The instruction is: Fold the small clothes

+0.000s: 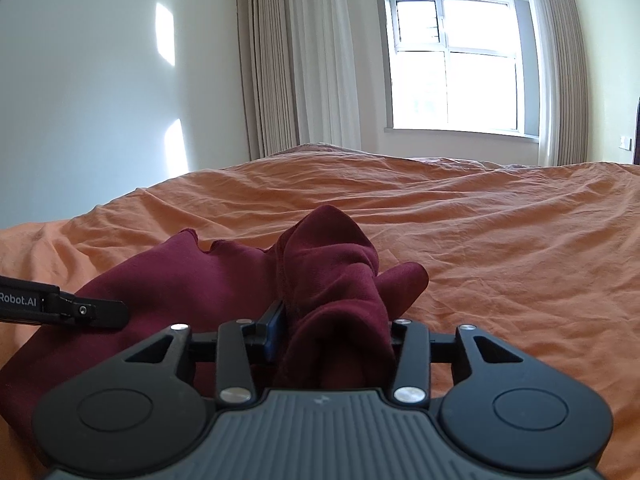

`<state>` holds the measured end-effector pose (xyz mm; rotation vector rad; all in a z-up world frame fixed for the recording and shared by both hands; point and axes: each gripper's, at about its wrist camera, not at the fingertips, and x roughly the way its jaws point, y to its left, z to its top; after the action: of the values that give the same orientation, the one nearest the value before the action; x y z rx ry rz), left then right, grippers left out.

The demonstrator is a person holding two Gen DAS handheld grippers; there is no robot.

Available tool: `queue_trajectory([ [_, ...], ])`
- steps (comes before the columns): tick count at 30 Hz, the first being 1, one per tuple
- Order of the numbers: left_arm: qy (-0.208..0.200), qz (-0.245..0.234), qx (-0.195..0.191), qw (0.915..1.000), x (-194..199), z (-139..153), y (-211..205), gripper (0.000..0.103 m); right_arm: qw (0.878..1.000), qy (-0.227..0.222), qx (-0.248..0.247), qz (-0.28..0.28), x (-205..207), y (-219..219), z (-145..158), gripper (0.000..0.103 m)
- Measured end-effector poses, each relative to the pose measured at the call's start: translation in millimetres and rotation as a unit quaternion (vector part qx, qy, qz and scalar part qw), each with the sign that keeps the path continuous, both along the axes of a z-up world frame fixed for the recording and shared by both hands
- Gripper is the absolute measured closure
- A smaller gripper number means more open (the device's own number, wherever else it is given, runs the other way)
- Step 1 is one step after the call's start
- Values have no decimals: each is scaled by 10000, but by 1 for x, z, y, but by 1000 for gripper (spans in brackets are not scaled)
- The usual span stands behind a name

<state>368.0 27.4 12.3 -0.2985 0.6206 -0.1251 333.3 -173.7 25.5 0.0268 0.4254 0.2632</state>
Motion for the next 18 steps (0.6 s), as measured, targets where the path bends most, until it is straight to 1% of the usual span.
queue_trajectory([
  [1, 13, 4, -10, 10000, 0, 0, 0, 62, 10000, 22, -1, -16, 0, 0, -1, 52],
  [2, 24, 12, -19, 10000, 0, 0, 1, 61, 10000, 46, -11, -40, 0, 0, -1, 44],
  [3, 37, 26, -26, 10000, 0, -1, 1, 57, 10000, 69, -24, -62, 0, 0, -1, 40],
  [4, 44, 42, -31, 10000, -1, -1, 2, 54, 9999, 89, -32, -76, 0, -1, -2, 32],
  [5, 49, 67, -29, 10000, -1, -1, 2, 49, 9999, 96, -35, -86, -1, -1, -2, 24],
  [6, 66, 104, -27, 9999, -1, 0, 3, 41, 9999, 92, -43, -96, -2, -1, -3, 21],
  [8, 86, 168, -61, 9998, -3, 1, 6, 34, 9998, 53, -87, -150, -5, -2, -2, 11],
  [10, 73, 226, -99, 9997, -6, 4, 8, 27, 9996, 0, -138, -230, -8, -3, 0, 6],
  [12, 38, 297, -39, 9995, -10, 8, 9, 17, 9996, -56, -106, -273, -12, -6, 3, 1],
  [13, -3, 322, 21, 9995, -14, 12, 9, 16, 9995, -94, -68, -292, -15, -8, 5, 0],
  [15, -93, 346, 127, 9993, -21, 19, 7, 7, 9993, -150, -8, -330, -22, -11, 10, 0],
  [18, -238, 387, 273, 9986, -32, 29, 5, 2, 9988, -280, 69, -387, -35, -16, 18, 0],
])
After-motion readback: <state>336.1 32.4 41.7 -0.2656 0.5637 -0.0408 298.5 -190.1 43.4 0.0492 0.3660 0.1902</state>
